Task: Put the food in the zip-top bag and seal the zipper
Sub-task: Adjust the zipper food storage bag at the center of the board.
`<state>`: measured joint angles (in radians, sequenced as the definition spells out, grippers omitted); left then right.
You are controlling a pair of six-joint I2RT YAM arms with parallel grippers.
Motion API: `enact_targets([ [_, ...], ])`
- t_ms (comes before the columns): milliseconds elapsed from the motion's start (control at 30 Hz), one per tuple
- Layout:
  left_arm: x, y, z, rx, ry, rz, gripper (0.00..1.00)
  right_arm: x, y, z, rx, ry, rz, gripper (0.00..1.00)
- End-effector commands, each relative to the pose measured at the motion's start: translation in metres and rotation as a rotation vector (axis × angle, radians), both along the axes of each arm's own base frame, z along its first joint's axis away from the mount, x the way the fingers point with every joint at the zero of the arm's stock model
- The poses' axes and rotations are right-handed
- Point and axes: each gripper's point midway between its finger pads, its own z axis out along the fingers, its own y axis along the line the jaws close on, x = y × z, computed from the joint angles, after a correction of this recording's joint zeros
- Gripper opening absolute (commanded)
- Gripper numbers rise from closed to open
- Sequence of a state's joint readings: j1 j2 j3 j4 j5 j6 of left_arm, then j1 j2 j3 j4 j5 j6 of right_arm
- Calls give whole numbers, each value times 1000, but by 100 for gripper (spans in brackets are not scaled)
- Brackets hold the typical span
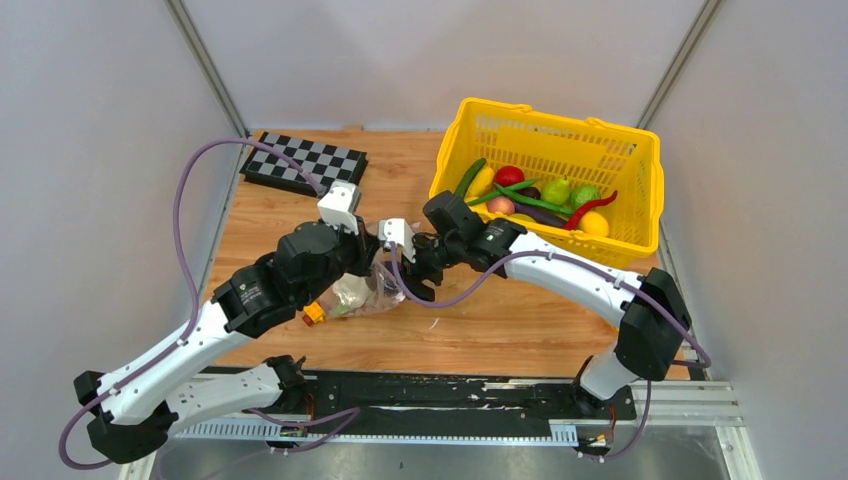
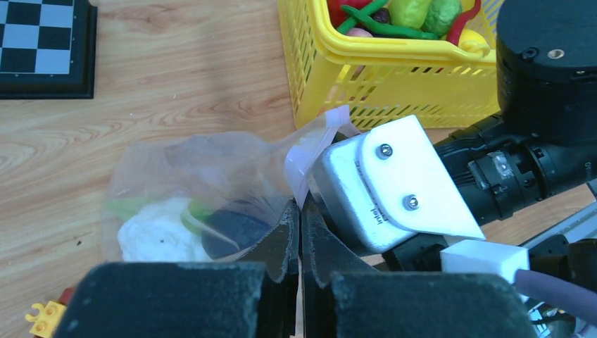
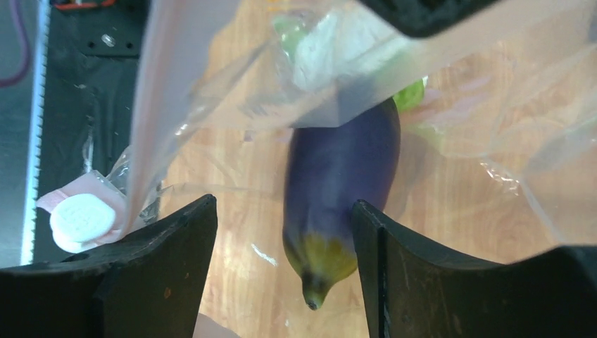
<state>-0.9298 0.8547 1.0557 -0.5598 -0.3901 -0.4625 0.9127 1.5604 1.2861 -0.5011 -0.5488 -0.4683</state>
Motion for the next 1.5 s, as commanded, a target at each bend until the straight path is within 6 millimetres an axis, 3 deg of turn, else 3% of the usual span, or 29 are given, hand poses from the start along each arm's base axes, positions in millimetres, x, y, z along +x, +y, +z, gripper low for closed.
enact_targets([
  [0,1,0,27,-65,-57,3,0,18,-9,-3,-65,-111,-14,72],
  [233,2,3,24,-61,-53,19,0,21,-15,-28,-153,-112,-27,72],
  [567,4,-1,22,-63,-49,16,0,27,-20,-52,-236,-92,-46,54],
  [767,4,1,23,-68,-54,28,0,23,-21,-61,-236,-81,-38,67],
  [967,5,0,20,-66,-49,29,0,23,-15,-67,-214,-54,-50,55],
  [1033,5,0,22,-71,-52,27,0,26,-14,-69,-216,-57,-65,47],
  [1067,5,0,23,-73,-55,30,0,27,-14,-70,-215,-62,-72,36],
  [1100,5,1,23,-75,-56,32,0,28,-13,-69,-212,-64,-72,29],
  [1233,4,3,24,-76,-61,36,0,32,-9,-53,-173,-79,-100,29],
  [1467,4,3,23,-69,-55,35,0,42,-5,21,58,-162,-211,50],
])
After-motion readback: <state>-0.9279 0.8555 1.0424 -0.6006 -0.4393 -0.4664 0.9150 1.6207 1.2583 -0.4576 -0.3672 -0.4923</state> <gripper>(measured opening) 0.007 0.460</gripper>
